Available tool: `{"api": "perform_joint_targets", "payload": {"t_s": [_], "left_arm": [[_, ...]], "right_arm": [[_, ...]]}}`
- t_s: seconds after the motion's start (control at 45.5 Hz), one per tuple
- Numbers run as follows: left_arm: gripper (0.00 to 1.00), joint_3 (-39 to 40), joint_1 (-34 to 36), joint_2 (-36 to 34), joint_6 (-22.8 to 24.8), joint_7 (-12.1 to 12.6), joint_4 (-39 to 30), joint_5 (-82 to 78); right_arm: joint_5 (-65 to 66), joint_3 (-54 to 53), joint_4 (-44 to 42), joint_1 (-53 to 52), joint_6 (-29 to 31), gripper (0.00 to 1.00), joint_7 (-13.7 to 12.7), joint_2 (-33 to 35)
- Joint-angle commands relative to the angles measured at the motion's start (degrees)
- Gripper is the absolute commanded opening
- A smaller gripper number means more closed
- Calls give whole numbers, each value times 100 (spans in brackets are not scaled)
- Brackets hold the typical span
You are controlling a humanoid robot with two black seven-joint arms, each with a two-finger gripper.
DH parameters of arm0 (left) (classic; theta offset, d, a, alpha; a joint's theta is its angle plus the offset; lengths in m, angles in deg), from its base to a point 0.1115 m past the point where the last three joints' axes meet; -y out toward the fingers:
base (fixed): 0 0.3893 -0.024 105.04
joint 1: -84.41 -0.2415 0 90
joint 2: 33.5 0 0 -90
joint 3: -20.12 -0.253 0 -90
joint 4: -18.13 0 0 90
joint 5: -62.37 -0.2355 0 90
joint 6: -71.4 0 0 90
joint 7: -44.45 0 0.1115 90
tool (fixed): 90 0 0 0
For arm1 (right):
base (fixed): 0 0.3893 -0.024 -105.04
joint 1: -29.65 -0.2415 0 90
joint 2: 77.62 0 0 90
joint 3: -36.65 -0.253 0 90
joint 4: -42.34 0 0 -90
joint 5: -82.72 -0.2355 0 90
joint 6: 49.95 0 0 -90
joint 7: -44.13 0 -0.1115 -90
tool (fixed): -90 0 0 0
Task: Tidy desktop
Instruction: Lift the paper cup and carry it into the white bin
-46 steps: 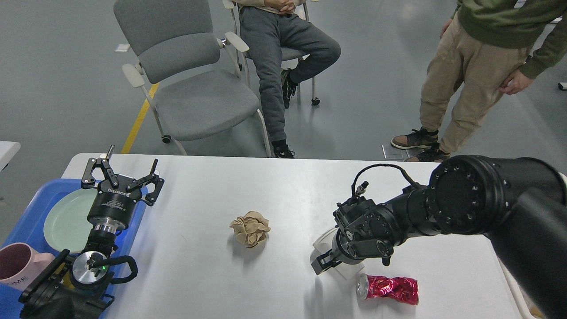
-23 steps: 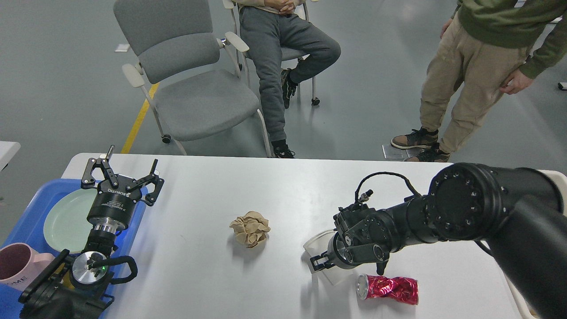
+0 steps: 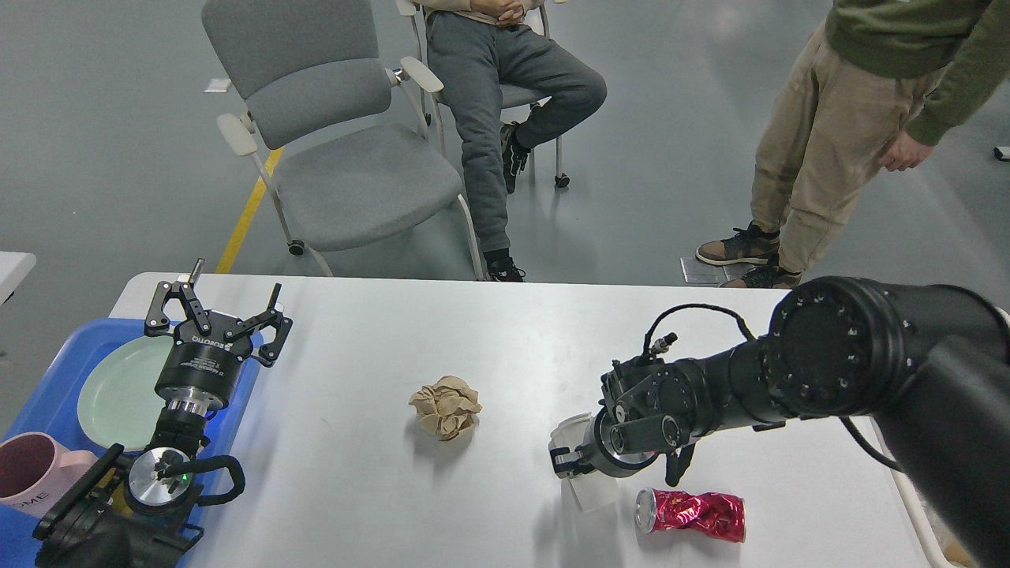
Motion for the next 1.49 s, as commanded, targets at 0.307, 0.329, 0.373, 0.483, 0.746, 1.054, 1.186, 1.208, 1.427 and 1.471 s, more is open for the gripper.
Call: {"api": "perform_joint_targets", "payload": {"t_s": [0.307, 0.329, 0.373, 0.483, 0.746, 1.054, 1.186, 1.208, 1.427, 1.471], "left_arm": [[97, 0, 3, -5, 0, 0, 0, 0], [97, -1, 3, -5, 0, 0, 0, 0], [97, -1, 3, -5, 0, 0, 0, 0], [97, -1, 3, -5, 0, 0, 0, 0], [97, -1, -6, -5, 0, 0, 0, 0], [97, -1, -6, -5, 0, -9, 0, 0], [97, -1, -6, -5, 0, -9, 0, 0], [97, -1, -6, -5, 0, -9, 0, 0], [97, -1, -6, -5, 0, -9, 0, 0], [97, -1, -6, -5, 0, -9, 0, 0]], "right_arm": [[-1094, 85, 1455, -1945, 588, 0, -6, 1053], [-1147, 120, 1516, -2060, 711, 0, 3, 1132], [-1262, 234, 1639, -2306, 922, 0, 3, 1299], [-1411, 629, 2140, -2982, 1204, 0, 64, 1641], [-1771, 1727, 2782, -4363, 1994, 0, 757, 2073], [-1789, 2932, 2791, -4829, 2435, 0, 1101, 2266], [-1781, 3169, 2449, -4514, 2356, 0, 1057, 2714], [-1781, 3231, 2370, -4426, 2347, 0, 1057, 2793], [-1693, 3381, 939, -3030, 2145, 0, 996, 4093], [-1701, 3319, 499, -2660, 2136, 0, 996, 4296]]}}
